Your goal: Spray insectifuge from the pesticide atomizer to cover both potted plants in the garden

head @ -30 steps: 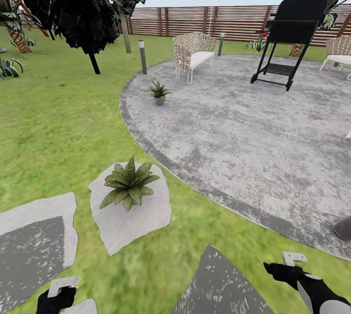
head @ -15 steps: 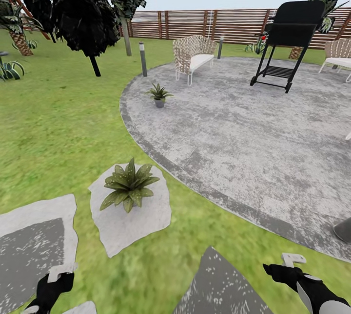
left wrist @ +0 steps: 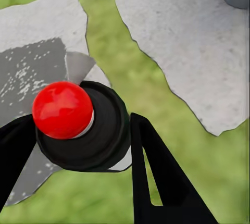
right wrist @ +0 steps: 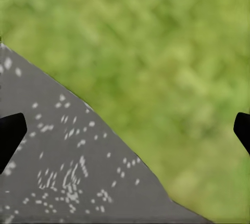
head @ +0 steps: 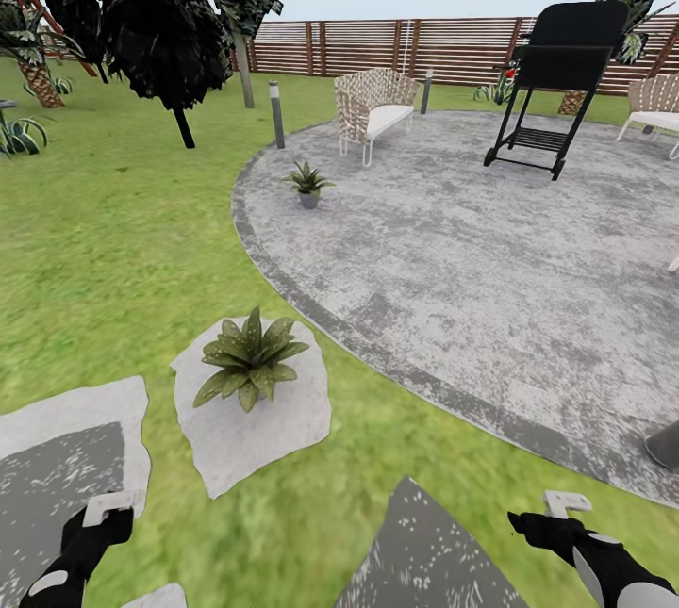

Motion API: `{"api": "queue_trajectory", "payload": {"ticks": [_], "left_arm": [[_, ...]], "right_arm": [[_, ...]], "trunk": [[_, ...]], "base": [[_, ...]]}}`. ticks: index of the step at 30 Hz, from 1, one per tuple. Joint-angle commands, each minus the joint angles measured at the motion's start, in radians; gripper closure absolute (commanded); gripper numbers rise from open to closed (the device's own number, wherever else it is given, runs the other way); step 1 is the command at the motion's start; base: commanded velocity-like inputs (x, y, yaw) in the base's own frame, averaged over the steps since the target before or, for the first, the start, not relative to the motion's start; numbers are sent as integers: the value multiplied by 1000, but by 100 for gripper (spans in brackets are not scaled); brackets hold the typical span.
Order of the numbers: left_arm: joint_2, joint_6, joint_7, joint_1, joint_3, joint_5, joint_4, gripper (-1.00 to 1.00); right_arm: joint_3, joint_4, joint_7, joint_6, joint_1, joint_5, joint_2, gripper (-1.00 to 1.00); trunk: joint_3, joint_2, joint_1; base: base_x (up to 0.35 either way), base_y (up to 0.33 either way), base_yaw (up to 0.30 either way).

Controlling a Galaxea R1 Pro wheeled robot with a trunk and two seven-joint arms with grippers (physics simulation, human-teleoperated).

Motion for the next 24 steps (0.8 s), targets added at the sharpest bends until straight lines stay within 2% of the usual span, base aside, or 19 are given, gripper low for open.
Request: {"api": "queue_trajectory", "payload": {"ticks": [1, 12, 24], "left_arm": [[-1, -6, -8, -2, 8, -6, -1, 100], [-1, -5, -8, -2, 8, -6, -1, 100], [-1, -5, -9, -2, 8, -6, -1, 100]], "right_arm": [[-8, 13, 6, 2, -1, 7, 1, -100], [-9, 147, 6, 2, -1, 9, 5, -100], [-7, 167, 7, 2, -1, 9, 13, -100]], "trunk": [[-1, 0, 0], [-1, 0, 0], [-1, 0, 0]], "base": [[0, 0, 0], [0, 0, 0], [0, 0, 0]]}}
